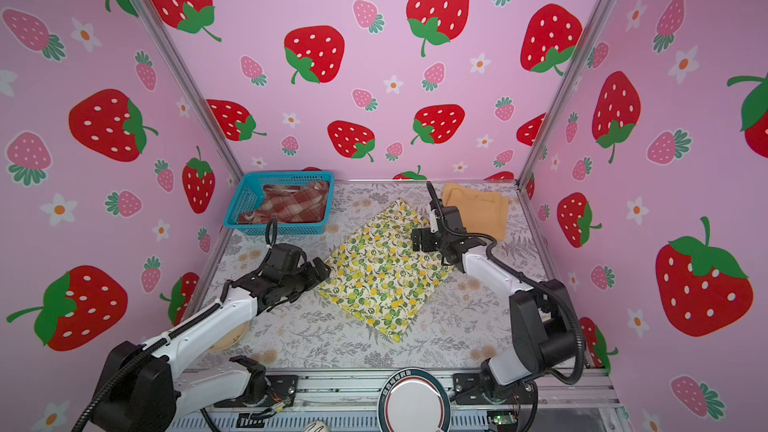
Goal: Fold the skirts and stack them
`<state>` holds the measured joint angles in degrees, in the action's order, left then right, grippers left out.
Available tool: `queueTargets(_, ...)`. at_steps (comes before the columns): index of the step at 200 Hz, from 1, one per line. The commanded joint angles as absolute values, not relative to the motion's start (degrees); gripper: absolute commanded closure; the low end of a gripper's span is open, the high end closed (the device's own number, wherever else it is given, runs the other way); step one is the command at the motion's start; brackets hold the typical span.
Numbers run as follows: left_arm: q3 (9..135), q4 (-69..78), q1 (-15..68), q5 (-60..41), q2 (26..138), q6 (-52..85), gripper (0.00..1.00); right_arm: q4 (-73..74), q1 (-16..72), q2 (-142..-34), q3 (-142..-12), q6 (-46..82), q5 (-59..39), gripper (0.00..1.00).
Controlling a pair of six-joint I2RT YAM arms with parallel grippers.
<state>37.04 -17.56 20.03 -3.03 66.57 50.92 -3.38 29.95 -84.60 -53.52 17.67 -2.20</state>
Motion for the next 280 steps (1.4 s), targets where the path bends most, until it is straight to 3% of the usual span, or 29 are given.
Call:
queueTargets(1, 36.1, -19.5, 17.6, -3.2, 67.4, 50.1, 0.01, -6.4, 33.6, -81.6, -49.5, 16.2, 0.8, 0.0)
queueTargets(80, 36.3, -10.7, 13.5, -9.1, 78.6, 49.7, 0.14, -6.5, 45.7, -75.1, -43.3, 16.5, 2.5, 0.0)
queueTargets(122, 38.0, -10.9, 13.2, -9.1, 81.3, 49.6, 0.33, -7.1, 51.8, -75.3, -43.7, 17.3, 4.3, 0.0)
queueTargets(190, 36.7, -11.5, 12.1, -8.2, 81.7, 48.9, 0.51, -7.7, 57.2, -76.2, -44.7, 17.6, 6.6, 0.0)
queueTargets(217, 36.6, -11.8, 11.4, -8.3, 82.4, 48.4, 0.62, -8.0, 58.6, -76.6, -45.3, 17.6, 7.1, 0.0)
queueTargets(280, 36.8, -11.9, 10.6, -8.2, 84.4, 47.5, 0.71, -7.8, 60.4, -76.8, -45.3, 18.2, 7.5, 0.0)
